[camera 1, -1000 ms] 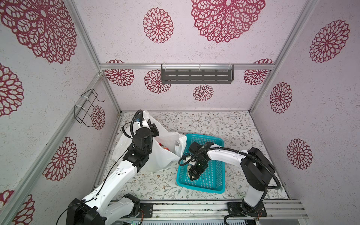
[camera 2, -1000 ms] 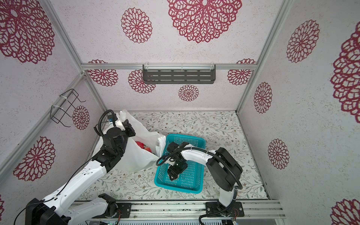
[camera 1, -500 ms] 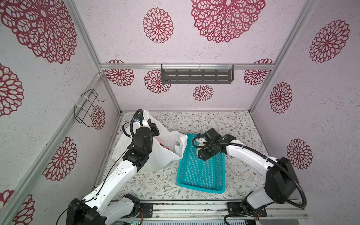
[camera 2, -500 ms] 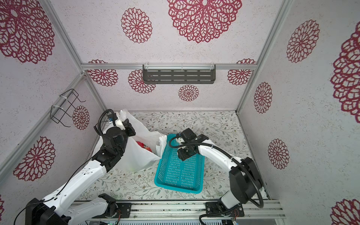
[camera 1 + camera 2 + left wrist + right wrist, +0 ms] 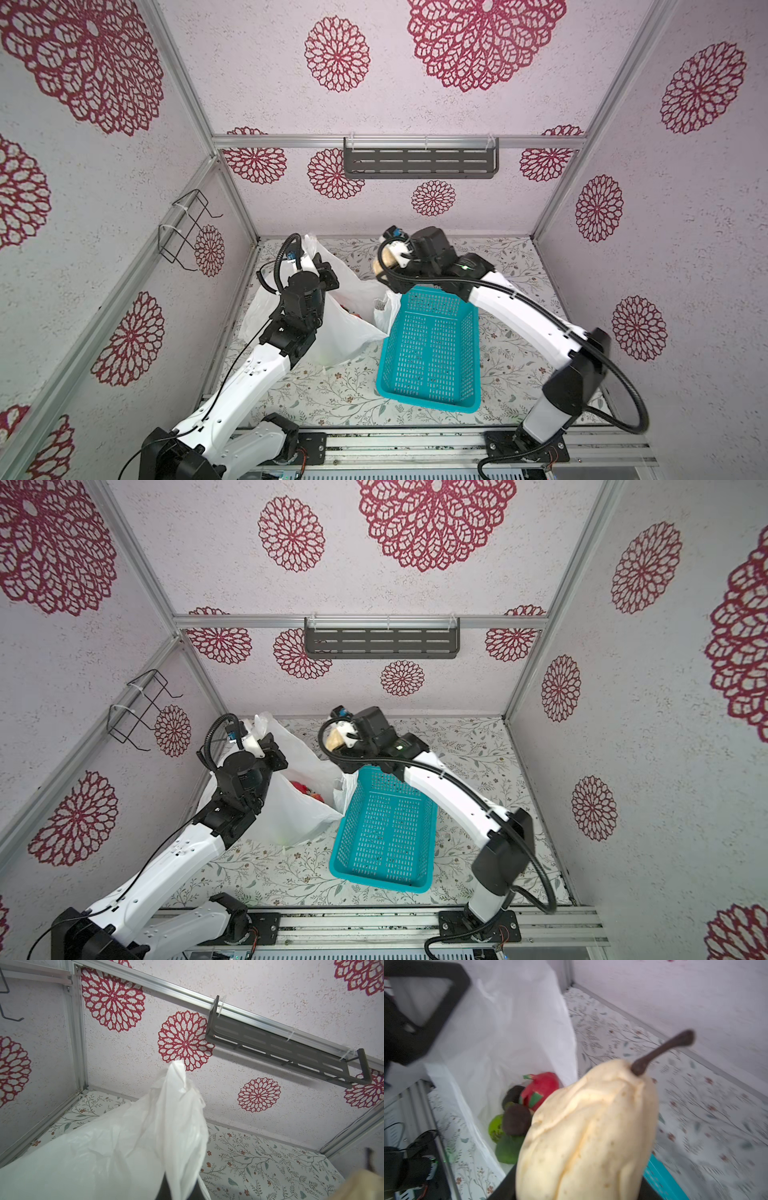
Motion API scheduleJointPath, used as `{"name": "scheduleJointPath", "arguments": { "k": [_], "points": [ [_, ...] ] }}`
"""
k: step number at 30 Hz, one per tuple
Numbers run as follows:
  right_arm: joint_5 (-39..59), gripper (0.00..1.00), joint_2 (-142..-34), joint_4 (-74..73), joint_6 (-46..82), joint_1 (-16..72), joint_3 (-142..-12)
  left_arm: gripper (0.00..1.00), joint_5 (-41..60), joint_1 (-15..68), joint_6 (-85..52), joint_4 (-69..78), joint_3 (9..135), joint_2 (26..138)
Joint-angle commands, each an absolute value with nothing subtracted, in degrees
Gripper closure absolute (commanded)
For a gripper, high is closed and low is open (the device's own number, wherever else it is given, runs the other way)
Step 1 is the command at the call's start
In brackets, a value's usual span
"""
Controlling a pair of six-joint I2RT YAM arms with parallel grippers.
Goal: Place the fruits into the plastic bag
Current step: 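Carry the pear over the bag and release it inside with the right gripper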
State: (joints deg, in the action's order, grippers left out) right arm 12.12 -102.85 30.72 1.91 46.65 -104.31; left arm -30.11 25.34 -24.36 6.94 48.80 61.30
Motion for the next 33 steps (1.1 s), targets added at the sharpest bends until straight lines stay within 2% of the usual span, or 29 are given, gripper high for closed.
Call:
{"name": "scheduleJointPath", "arguments": {
  "k": [1, 6, 10, 11, 12, 25, 31, 33],
  "points": [
    [24.1, 0.63, -113.3, 32.9, 2.0, 49.0, -113.4, 1.0, -30.5, 25.0, -26.4, 6.0, 48.4, 59.2],
    [31.6, 0.57, -127.5, 37.6, 3.2, 51.8, -127.2, 1.0, -30.6, 25.0, -26.9, 4.9, 47.7, 58.1],
    [30.9, 0.22, -130.8, 37.6, 4.5, 52.9, -130.4, 1.0, -31.0, 25.0, -27.2, 4.8, 47.1, 57.7],
    [30.5, 0.07, -129.9, 36.8, 4.5, 52.8, -129.5, 1.0, -31.0, 25.0, -27.2, 4.7, 47.1, 57.7],
    [29.4, 0.01, -128.4, 35.4, 4.3, 52.8, -127.7, 1.0, -31.0, 25.0, -26.9, 4.6, 47.1, 57.7],
    [2.9, 0.01, -98.0, 15.8, -1.3, 51.1, -97.5, 1.0, -33.0, 24.9, -26.0, 4.8, 47.0, 58.1],
    [-8.9, 0.07, -91.7, 22.0, 1.3, 48.1, -91.4, 1.0, -33.2, 24.8, -25.4, 5.1, 47.5, 58.7],
    [-9.2, 0.08, -91.8, 24.2, 3.2, 46.9, -90.1, 1.0, -33.1, 24.9, -25.3, 5.3, 47.5, 59.0]
  ]
}}
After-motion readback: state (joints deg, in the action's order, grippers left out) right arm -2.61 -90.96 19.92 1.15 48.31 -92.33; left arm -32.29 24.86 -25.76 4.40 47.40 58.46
